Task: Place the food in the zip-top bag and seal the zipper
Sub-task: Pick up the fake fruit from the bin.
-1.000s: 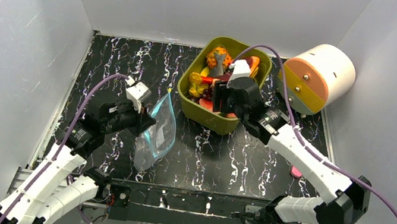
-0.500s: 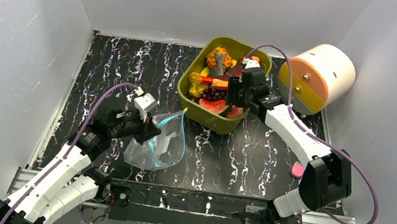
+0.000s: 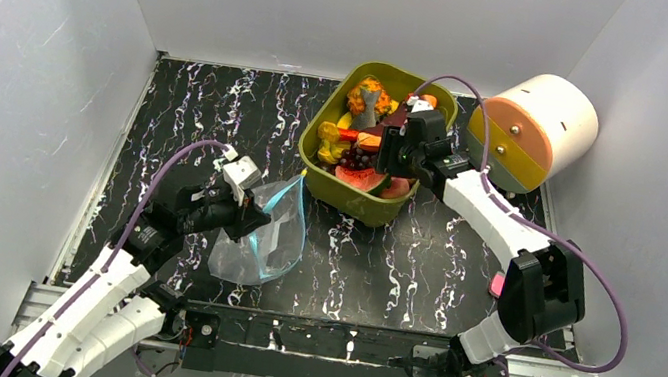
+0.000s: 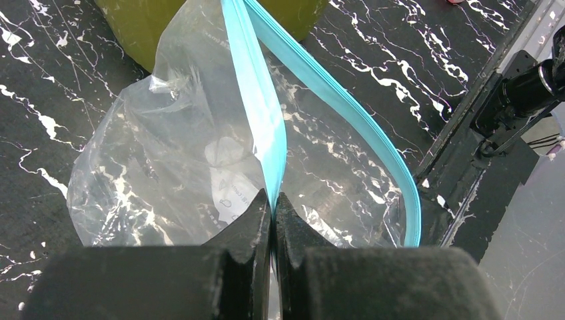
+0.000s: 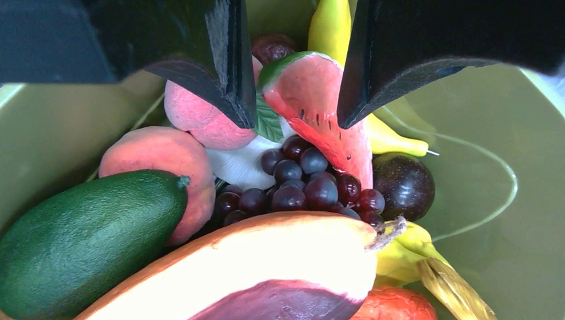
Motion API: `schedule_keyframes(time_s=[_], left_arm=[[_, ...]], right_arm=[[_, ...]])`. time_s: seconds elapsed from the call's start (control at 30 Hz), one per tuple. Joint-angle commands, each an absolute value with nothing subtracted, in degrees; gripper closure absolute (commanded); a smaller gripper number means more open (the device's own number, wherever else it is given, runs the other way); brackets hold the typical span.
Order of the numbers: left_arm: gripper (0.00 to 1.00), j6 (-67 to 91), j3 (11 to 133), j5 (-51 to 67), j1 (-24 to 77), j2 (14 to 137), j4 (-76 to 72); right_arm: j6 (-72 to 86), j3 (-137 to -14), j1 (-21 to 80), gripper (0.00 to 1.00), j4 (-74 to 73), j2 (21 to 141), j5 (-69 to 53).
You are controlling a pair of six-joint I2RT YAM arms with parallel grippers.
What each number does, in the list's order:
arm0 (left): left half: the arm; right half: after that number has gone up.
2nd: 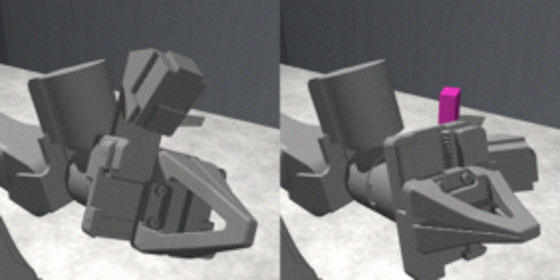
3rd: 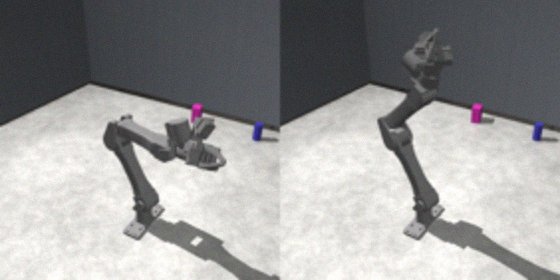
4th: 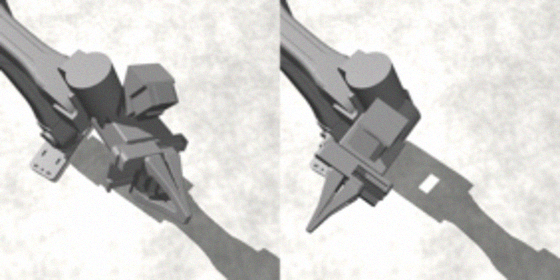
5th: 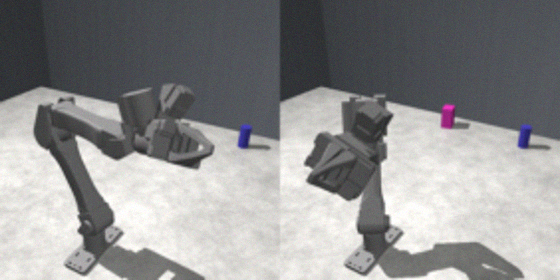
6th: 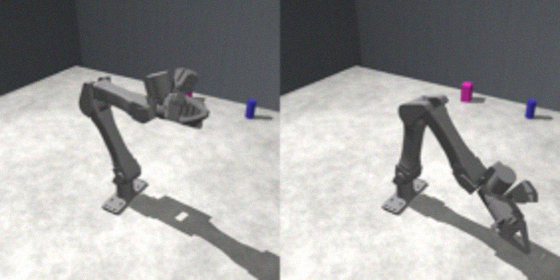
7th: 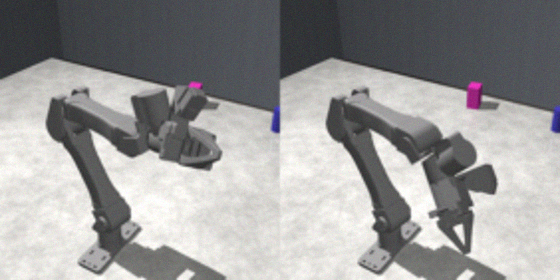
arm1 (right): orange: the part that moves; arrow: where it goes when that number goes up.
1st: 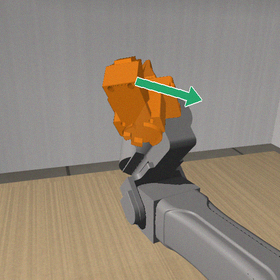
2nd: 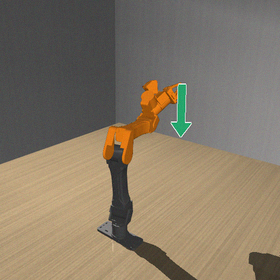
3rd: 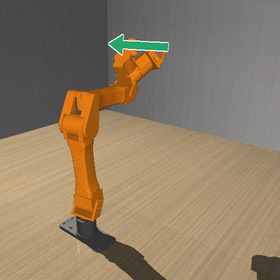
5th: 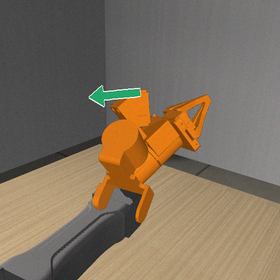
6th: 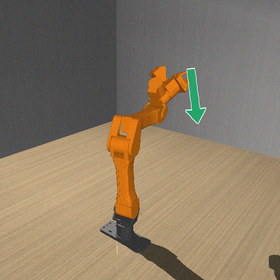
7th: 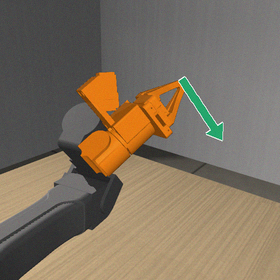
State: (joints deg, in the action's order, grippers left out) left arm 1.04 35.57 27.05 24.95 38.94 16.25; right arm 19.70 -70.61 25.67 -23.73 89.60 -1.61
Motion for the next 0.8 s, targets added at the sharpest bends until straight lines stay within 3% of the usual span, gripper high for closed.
schedule_keyframes(time_s=[0.0, 0.37, 0.43, 0.67, 0.77], left_arm=[[1.0, 0.01, 36.54, 28.12, 24.79, 38.32, 14.99], [1.0, 0.0, 36.5, 27.57, 24.79, 38.24, 15.47], [1.0, -0.07, 36.61, 27.66, 24.78, 38.47, 15.55], [1.0, 0.08, 36.71, 26.81, 24.79, 38.32, 15.65], [1.0, 0.22, 36.86, 25.22, 24.76, 38.56, 16.02]], right_arm=[[21.05, -70.04, 25.29, 0.55, -19.86, 88.53, -3.11], [21.65, -68.61, 24.97, 0.59, -19.41, 88.67, -3.63], [21.62, -68.47, 24.94, 0.64, -19.42, 88.81, -3.65], [21.21, -68.11, 24.87, 0.99, -18.46, 86.14, -3.08], [21.22, -68.2, 24.8, 1.0, -18.51, 83.9, -2.89]])
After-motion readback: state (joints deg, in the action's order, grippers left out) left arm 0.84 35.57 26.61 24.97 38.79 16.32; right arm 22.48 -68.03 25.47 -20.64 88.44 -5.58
